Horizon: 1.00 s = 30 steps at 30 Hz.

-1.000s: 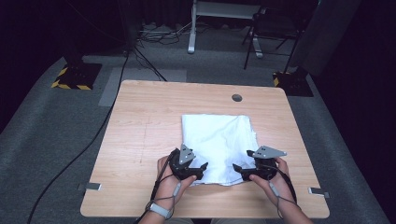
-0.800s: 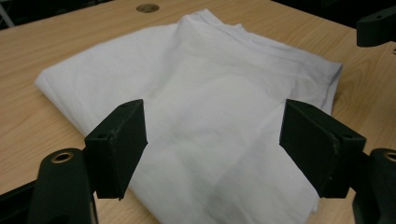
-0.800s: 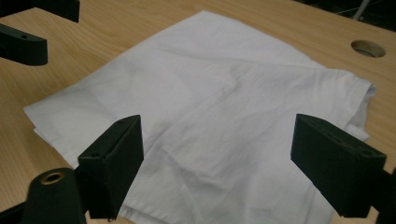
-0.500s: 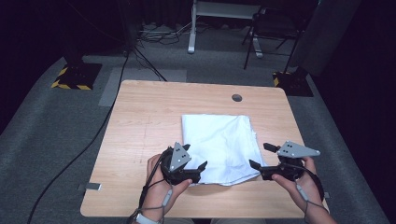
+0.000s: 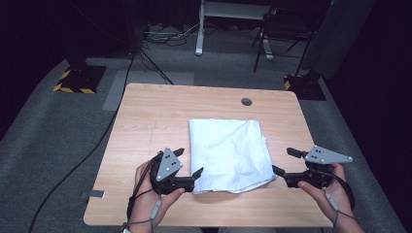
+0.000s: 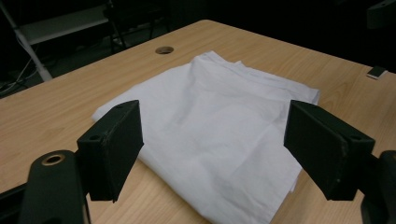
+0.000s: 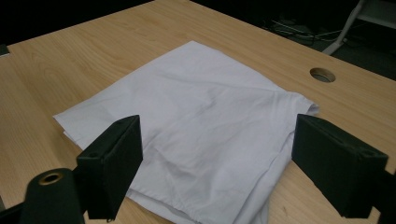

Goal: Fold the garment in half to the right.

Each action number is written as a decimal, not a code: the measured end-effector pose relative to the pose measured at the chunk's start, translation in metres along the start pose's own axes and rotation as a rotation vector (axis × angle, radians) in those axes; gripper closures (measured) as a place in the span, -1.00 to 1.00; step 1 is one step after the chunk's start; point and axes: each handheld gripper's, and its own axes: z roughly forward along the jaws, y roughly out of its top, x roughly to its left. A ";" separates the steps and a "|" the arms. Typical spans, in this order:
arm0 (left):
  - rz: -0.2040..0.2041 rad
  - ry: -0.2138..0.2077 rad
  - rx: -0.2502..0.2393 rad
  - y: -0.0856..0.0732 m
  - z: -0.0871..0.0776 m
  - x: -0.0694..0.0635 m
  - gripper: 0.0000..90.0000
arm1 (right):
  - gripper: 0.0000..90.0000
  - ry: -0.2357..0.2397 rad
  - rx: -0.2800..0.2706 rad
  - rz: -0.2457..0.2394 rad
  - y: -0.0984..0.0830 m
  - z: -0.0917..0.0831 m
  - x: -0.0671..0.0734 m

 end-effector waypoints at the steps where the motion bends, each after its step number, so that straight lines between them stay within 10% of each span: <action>1: 0.001 0.006 -0.004 -0.001 -0.002 0.002 -0.56 | -0.63 -0.001 0.001 0.002 -0.001 -0.001 -0.001; 30: -0.035 0.085 0.076 -0.048 -0.041 0.058 -0.74 | -0.66 -0.036 0.063 0.002 -0.038 -0.017 -0.043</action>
